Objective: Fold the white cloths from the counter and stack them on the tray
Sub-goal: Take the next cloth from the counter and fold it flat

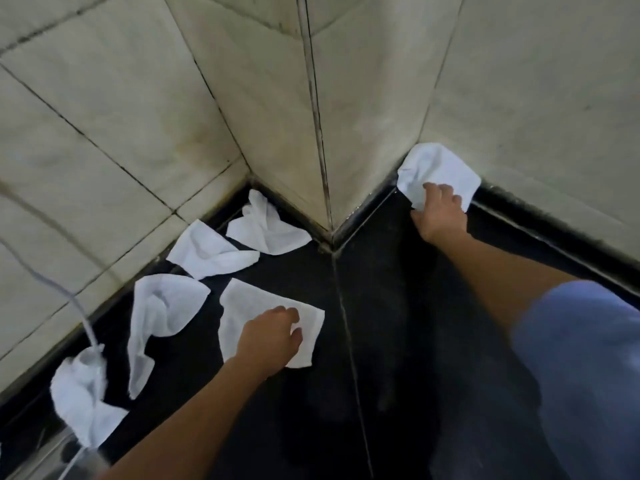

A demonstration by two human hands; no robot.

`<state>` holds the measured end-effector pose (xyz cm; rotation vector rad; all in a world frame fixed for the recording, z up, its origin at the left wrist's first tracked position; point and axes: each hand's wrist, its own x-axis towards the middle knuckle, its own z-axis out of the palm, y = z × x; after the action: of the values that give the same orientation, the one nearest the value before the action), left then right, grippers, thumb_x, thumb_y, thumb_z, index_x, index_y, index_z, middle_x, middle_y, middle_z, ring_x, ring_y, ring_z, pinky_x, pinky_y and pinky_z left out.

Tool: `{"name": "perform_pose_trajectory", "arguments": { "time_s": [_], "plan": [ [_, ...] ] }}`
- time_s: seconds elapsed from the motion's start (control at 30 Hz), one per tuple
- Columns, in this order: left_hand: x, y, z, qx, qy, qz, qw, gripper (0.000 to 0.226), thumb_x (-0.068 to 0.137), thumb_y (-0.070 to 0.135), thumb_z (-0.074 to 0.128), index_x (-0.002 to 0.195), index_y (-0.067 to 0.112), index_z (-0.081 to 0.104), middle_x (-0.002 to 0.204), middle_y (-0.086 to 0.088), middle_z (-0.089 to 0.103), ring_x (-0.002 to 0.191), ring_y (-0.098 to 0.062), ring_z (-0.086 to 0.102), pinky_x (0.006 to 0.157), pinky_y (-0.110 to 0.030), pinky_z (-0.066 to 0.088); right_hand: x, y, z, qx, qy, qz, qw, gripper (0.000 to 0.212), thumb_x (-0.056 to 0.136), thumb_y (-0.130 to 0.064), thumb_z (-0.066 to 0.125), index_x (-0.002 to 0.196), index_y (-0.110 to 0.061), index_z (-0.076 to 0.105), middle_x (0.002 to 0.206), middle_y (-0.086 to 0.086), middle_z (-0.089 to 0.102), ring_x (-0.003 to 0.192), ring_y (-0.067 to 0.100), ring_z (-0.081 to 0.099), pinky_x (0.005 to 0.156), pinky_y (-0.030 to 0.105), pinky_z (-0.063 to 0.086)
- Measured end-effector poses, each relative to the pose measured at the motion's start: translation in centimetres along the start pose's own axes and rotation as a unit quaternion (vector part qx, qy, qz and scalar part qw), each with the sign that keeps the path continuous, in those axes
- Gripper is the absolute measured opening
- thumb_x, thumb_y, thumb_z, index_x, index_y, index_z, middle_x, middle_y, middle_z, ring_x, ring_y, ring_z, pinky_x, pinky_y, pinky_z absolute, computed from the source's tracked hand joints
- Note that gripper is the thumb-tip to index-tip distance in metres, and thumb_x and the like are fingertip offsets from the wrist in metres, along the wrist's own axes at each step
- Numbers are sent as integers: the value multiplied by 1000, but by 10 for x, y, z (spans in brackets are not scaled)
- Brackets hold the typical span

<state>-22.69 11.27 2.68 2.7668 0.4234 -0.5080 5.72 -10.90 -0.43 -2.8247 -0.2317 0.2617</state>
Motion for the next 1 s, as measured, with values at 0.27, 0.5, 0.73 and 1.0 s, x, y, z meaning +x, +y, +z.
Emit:
{"name": "perform_pose_trajectory", "arguments": {
  "time_s": [0.27, 0.5, 0.73, 1.0],
  "plan": [
    [2, -8, 26, -10, -26, -5, 1000, 30, 96, 37, 44, 121, 24, 55, 113, 4, 61, 98, -13, 59, 82, -25, 47, 51, 13, 32, -7, -153, 18, 988, 37, 92, -14, 58, 127, -5, 52, 129, 19, 51, 121, 37, 49, 100, 42, 39],
    [-25, -14, 17, -11, -17, 12, 1000, 29, 95, 36, 46, 119, 22, 55, 108, 4, 60, 97, -13, 58, 80, -26, 46, -39, -20, 2, 191, -37, -23, 981, 14, 86, -26, 58, 91, -13, 61, 87, 11, 68, 76, 31, 66, 70, 43, 56],
    [-64, -20, 12, -18, 12, 38, 999, 25, 94, 34, 48, 114, 22, 57, 107, 3, 61, 96, -15, 58, 79, -28, 46, -209, -24, 1, 137, -57, -139, 979, 17, 79, -25, 67, 85, -23, 51, 89, -4, 59, 77, 23, 60, 68, 35, 49],
    [-68, -32, 33, -39, -22, 11, 999, 14, 89, 32, 52, 91, 19, 58, 88, 5, 61, 81, -14, 57, 69, -30, 47, -270, 4, 58, -26, -248, -212, 945, 44, 87, -45, 56, 128, -29, 51, 140, -7, 35, 131, 14, 33, 97, 30, 41]
  ]
}}
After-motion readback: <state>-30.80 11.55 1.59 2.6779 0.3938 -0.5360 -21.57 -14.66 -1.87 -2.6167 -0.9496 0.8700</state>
